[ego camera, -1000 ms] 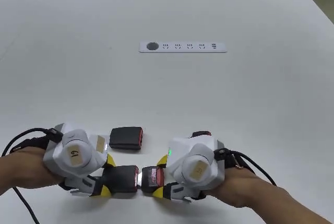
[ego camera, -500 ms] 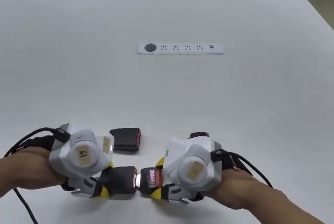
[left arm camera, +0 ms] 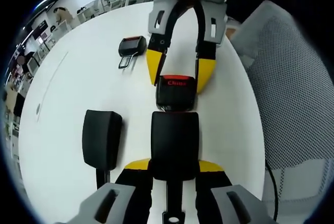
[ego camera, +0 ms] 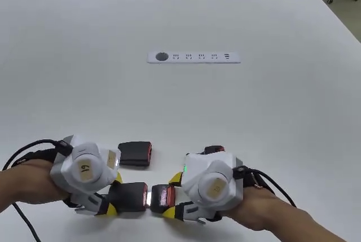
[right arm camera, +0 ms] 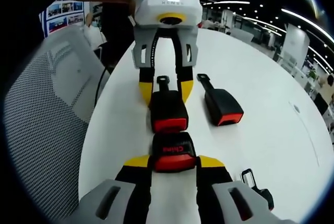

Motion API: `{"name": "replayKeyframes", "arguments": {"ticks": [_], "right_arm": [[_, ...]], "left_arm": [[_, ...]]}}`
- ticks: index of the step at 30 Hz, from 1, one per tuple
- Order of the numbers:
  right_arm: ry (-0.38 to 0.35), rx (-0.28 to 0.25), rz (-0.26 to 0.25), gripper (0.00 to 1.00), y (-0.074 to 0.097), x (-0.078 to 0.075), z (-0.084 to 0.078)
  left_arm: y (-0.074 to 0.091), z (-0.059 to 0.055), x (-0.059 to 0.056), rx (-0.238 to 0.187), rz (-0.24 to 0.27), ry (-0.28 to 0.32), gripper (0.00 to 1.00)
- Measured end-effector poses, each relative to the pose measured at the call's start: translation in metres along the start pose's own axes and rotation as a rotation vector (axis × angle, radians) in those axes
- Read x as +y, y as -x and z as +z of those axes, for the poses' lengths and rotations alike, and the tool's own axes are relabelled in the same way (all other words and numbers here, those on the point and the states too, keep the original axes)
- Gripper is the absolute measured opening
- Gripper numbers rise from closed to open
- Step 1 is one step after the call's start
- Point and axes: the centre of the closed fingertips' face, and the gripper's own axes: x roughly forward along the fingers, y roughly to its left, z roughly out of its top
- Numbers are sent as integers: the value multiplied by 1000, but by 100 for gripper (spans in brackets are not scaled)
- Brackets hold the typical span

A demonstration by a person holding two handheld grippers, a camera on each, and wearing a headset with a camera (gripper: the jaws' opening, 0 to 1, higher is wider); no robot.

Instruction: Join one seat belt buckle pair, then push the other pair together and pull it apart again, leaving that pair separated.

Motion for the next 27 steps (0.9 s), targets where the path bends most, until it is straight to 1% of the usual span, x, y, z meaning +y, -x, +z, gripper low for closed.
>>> {"name": "replayKeyframes", "arguments": {"ticks": [1,2,3,7,8,9,10,12,14,16,19,23,26,27], "right_arm": [[-2,-5,-3,29,0,0,3],[-11,-3,-4,29,1,-1,4],[-6,-4,-3,29,1,0,3],[-8,-9,-2,29,0,-2,0],[-9,-10,-1,29,1,-3,-3],[-6,-14,1,29,2,-2,-4],[-14,-19,1,29,3,-4,-3],[-13,-17,3,29,2,-4,-3],[5,-10,12,29,2,-3,-4],[0,-8,18,30,2,-3,-4],[16,1,19,30,4,-1,-3],[32,15,30,31,5,0,-3],[70,24,31,31,7,1,-4],[70,27,32,30,8,1,-4]], "left_arm": [[0,0,1,3,4,-12,31],[0,0,-1,6,-7,-16,31],[0,0,-1,7,-9,-16,31],[1,-1,1,-8,-10,19,31],[0,-1,1,-16,-7,22,31],[1,2,1,-35,3,26,32],[1,2,0,-43,5,31,32],[0,3,-2,-47,9,30,32],[0,2,-2,-49,11,23,32],[0,2,-2,-49,12,13,32],[-1,2,-2,-47,20,-2,33],[0,1,-1,-37,30,-2,34],[1,3,-1,-36,40,12,38],[1,4,-1,-37,43,14,39]]}}
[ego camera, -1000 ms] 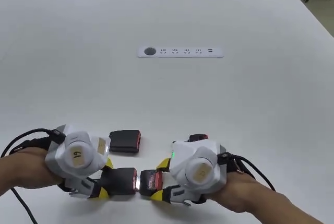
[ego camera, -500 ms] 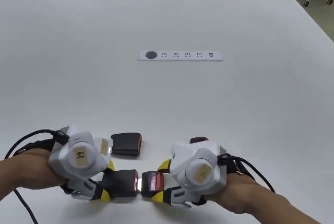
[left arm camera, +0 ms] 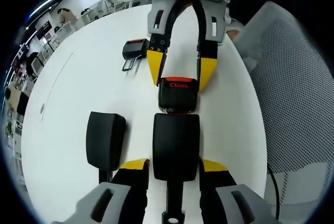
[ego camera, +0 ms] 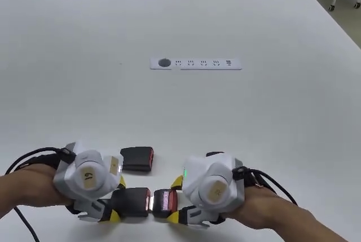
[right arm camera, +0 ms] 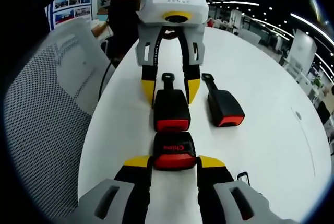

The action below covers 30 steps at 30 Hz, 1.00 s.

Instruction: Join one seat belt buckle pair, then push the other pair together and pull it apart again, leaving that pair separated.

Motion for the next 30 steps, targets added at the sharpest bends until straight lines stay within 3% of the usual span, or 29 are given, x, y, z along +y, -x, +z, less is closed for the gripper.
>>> {"name": "replayKeyframes", "arguments": {"ticks": [11,17,20,30], "right_arm": [[8,17,-31,38,14,-9,1],[20,17,-68,38,28,-26,1],[27,21,-84,39,34,-37,-1],[12,38,-136,40,54,-73,-16]], "left_arm": [[15,8,0,-21,15,24,45],[31,14,7,-45,35,56,48],[34,10,16,-59,44,72,49],[46,15,49,-90,104,116,50]]}}
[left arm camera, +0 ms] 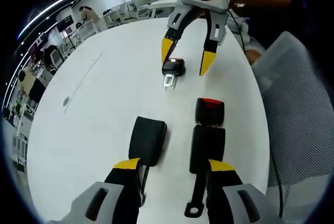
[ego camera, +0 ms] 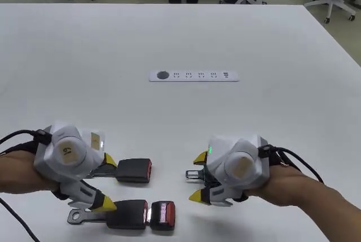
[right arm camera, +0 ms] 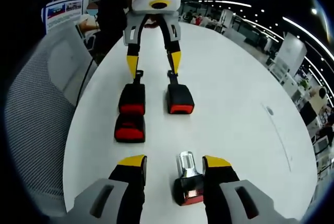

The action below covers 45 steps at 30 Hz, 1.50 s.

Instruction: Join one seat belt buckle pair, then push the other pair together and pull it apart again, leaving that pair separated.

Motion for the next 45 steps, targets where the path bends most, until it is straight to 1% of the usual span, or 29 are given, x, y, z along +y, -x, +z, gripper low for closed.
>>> {"name": "replayKeyframes", "arguments": {"ticks": [2,4,5,6,7,9,11,13,15,16,19,21,22,24,27,30,34,36,38,39,40,41,42,45], "right_arm": [[-4,3,-7,40,2,-5,-5],[-8,9,-10,40,2,-10,-9],[-11,12,-13,40,4,-12,-12],[-14,15,-14,40,4,-14,-14],[-18,20,-14,40,4,-16,-17],[-21,31,-11,40,4,-18,-22],[-25,39,-7,41,3,-20,-27],[-29,44,-3,41,2,-22,-31],[-32,52,0,41,2,-23,-34],[-34,59,5,41,0,-24,-38],[-43,64,10,40,0,-25,-42],[-46,76,17,40,-1,-25,-46],[-46,83,21,40,-1,-25,-48],[-44,90,24,39,0,-24,-50],[-44,98,32,39,1,-24,-54],[-44,111,45,38,0,-25,-62],[-43,118,64,37,-3,-25,-67],[-35,123,68,34,-3,-25,-69],[-34,124,71,32,-3,-26,-70],[-36,124,75,32,-2,-25,-69],[-37,125,76,32,-3,-25,-70],[-33,126,79,32,-3,-26,-70],[-32,126,80,32,-3,-25,-71],[-30,126,85,32,-3,-25,-71]], "left_arm": [[-1,2,3,4,4,0,50],[0,2,11,6,9,-2,50],[-1,2,13,6,10,-2,50],[-1,5,12,5,11,-4,50],[-2,6,15,5,12,-4,50],[-4,5,22,6,12,-2,50],[-6,5,25,8,10,-4,50],[-8,8,24,12,2,-4,50],[-11,7,28,17,-3,-9,50],[-13,4,31,20,-8,-7,50],[-18,4,33,29,-19,-6,50],[-24,-1,37,40,-29,-7,50],[-27,-4,38,54,-36,-9,50],[-30,-4,38,71,-41,-30,49],[-36,-5,38,79,-58,-41,48],[-42,-7,39,93,-70,-58,46],[-45,-4,40,96,-86,-70,42],[-48,-6,38,109,-101,-80,41],[-52,-8,37,116,-108,-99,37],[-53,-9,40,118,-98,-104,36],[-55,-12,42,126,-97,-124,34],[-53,-11,42,134,-98,-133,34],[-50,-9,41,130,-105,-129,34],[-51,-9,41,134,-112,-129,33]]}}
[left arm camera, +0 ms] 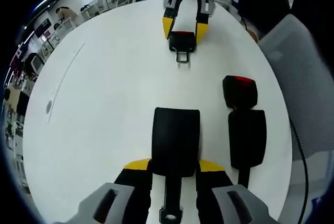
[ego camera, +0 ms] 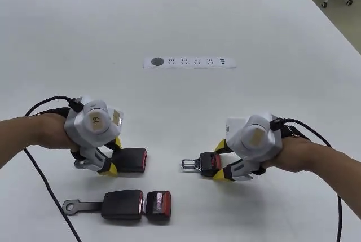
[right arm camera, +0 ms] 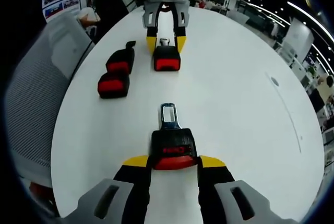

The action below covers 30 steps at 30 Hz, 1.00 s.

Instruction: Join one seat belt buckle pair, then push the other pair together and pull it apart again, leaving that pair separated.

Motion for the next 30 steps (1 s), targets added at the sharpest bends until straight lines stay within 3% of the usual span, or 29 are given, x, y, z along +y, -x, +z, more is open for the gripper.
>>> {"name": "replayKeyframes", "arguments": {"ticks": [15,30], "right_arm": [[2,2,6,31,-1,0,0],[2,-6,11,31,-10,0,15]], "left_arm": [[-1,-1,0,3,-12,28,32],[-4,-4,3,24,-12,41,32]]}}
